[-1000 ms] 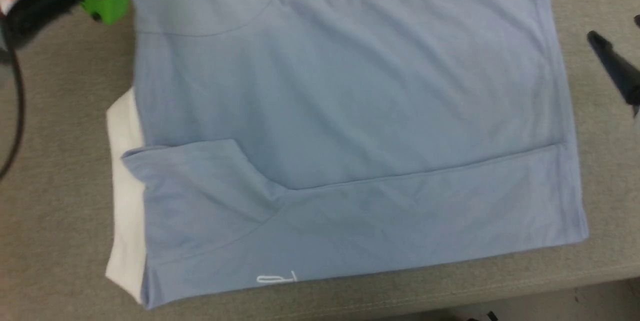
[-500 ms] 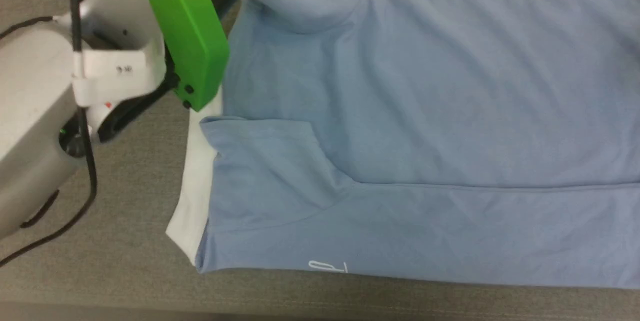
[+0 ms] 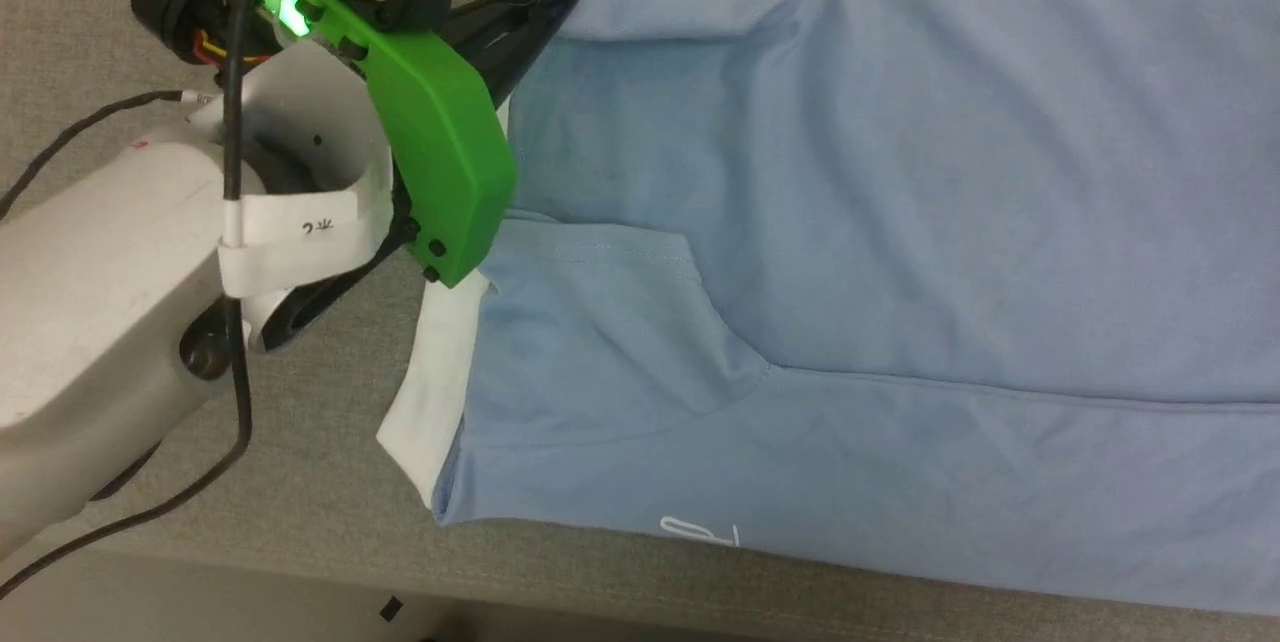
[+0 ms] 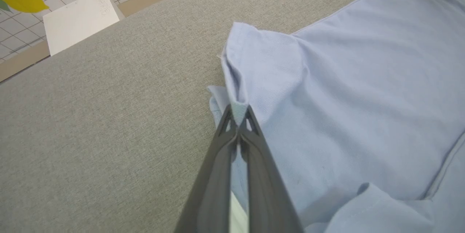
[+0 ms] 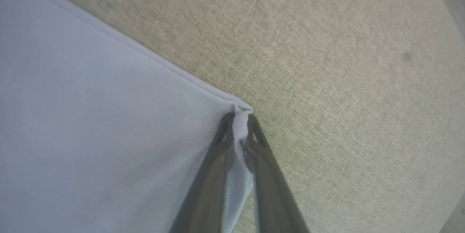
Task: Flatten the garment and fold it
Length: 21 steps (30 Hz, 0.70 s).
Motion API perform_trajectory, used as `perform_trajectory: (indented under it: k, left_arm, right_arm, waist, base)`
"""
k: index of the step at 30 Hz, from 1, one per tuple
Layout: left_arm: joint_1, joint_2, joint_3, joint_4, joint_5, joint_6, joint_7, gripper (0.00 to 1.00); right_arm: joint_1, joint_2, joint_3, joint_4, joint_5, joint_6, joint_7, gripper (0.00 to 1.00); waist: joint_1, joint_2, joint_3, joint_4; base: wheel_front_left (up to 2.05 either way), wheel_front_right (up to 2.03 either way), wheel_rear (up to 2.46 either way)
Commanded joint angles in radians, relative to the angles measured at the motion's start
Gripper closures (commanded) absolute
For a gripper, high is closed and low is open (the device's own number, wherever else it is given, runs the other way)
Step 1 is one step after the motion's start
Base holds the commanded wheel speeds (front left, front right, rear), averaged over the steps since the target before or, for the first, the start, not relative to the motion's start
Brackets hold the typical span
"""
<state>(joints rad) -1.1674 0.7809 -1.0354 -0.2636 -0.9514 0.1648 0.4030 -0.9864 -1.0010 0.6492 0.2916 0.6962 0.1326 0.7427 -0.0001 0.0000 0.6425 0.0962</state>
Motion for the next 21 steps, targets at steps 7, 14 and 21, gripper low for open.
perform_trajectory:
  k: [7,14,21]
  left_arm:
    - [0.051,0.000,0.021,0.057,-0.008,0.027,-0.052,1.00]
    - [0.137,0.008,0.043,0.100,-0.058,0.072,-0.109,1.00]
    - [0.273,0.038,0.034,0.089,-0.111,0.119,-0.149,1.00]
  right_arm:
    - [0.010,0.081,-0.007,0.089,0.063,-0.002,-0.174,1.00]
    - [0.083,0.083,-0.017,0.077,0.116,-0.002,-0.308,1.00]
    - [0.264,0.073,-0.047,0.065,0.142,-0.002,-0.390,1.00]
  waist:
    - [0.0001,0.0000,-0.103,-0.043]
    - [0.0001,0.0000,-0.233,-0.067]
    - [0.0001,0.0000,-0.349,-0.074]
  base:
    - [0.00,0.00,0.00]
    - [0.00,0.00,0.00]
    - [0.00,0.00,0.00]
